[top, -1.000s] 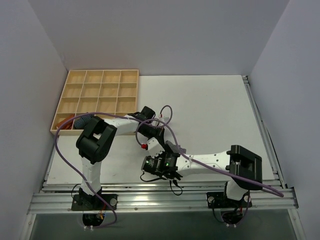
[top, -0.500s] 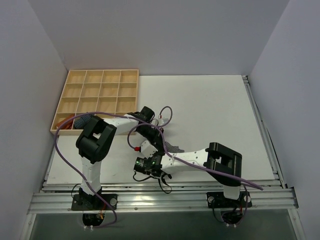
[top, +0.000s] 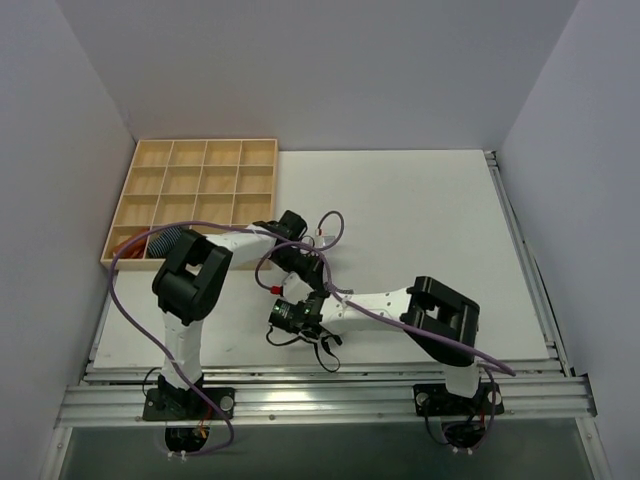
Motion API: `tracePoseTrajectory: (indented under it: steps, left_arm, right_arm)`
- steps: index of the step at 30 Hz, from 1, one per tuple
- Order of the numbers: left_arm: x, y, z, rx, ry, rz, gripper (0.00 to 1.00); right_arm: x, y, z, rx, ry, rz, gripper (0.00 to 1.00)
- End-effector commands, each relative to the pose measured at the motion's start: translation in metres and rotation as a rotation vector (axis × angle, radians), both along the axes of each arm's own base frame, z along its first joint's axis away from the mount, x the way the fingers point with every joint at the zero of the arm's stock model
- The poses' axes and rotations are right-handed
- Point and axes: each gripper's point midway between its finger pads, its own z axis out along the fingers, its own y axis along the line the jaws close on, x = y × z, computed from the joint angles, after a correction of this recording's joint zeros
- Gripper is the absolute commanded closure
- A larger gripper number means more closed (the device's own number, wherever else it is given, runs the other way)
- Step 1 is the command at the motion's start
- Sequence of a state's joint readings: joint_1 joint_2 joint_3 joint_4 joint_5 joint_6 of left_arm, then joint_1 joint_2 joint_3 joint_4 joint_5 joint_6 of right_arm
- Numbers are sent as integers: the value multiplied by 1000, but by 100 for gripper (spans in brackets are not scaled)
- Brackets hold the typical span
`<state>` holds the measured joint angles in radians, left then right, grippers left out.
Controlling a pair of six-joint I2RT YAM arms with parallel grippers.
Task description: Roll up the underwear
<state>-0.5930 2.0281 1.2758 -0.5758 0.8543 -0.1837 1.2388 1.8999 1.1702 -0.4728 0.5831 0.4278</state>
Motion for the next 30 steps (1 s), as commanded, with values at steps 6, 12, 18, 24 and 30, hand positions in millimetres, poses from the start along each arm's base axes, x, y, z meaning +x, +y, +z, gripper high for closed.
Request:
tracePoseTrajectory:
  steps: [6,12,18,24,30]
  left_arm:
    - [44,25,23,27,-62,123,69]
    - [82,35,52,-1,-141,234,54]
    - [86,41,61,6,-174,245,52]
    - [78,48,67,11,-221,250,50]
    - [61,55,64,13,-242,244,50]
  right_arm:
    - [-21,-17,-28,170,337,-33,93]
    - [-28,1,-30,371,510,-41,98]
    - [-20,11,-22,527,655,-48,97]
    - [-10,15,-14,761,827,-71,94]
    - [4,10,-22,848,948,-97,94]
